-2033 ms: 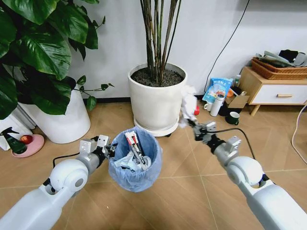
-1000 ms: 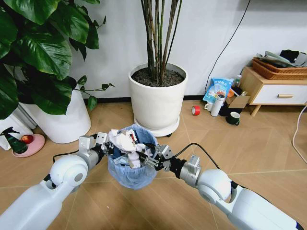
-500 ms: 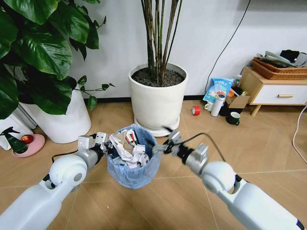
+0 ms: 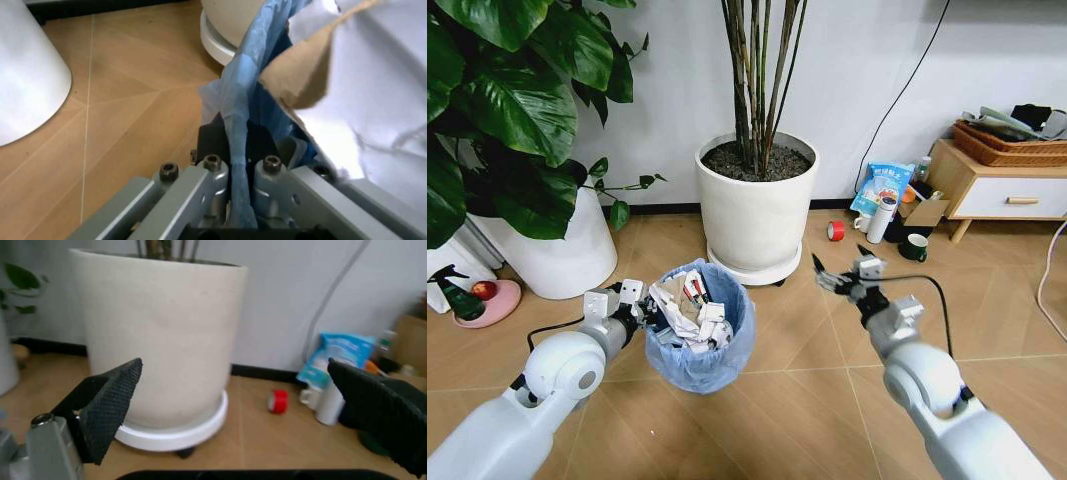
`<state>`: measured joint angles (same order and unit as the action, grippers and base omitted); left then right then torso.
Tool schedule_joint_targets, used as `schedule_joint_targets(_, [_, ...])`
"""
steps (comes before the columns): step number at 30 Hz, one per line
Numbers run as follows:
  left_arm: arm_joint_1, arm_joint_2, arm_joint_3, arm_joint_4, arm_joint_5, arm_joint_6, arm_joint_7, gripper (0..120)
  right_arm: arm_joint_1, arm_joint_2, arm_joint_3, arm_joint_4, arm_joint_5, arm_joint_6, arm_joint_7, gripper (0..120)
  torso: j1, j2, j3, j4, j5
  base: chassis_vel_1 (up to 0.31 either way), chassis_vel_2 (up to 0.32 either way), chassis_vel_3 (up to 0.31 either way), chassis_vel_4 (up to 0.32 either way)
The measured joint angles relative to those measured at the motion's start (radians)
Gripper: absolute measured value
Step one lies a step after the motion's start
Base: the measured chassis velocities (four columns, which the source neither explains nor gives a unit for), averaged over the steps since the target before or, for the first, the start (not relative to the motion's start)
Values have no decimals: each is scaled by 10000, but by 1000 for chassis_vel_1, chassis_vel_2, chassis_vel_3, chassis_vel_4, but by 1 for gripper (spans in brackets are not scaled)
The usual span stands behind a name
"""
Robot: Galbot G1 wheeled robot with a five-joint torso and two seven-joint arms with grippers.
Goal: Pick up the trash bin and place the garbage on the floor into it.
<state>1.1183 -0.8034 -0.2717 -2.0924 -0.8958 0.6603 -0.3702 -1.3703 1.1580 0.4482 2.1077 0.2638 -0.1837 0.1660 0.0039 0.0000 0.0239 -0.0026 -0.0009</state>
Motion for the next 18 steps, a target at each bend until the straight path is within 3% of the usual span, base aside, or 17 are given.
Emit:
schedule_joint_targets(6, [92,-75,4,-164,38,-14,-20,0,-1010,833,612,700,-528,75,-1,100,0,0,0,4,-1,0,0,0,0])
schedule_joint_targets(18, [322,-147,-19,-433,121,-47,-87,0,-1784,1155,982,1219,-894,229,-11,100,-1,0,1,3,2,0,0,0,0])
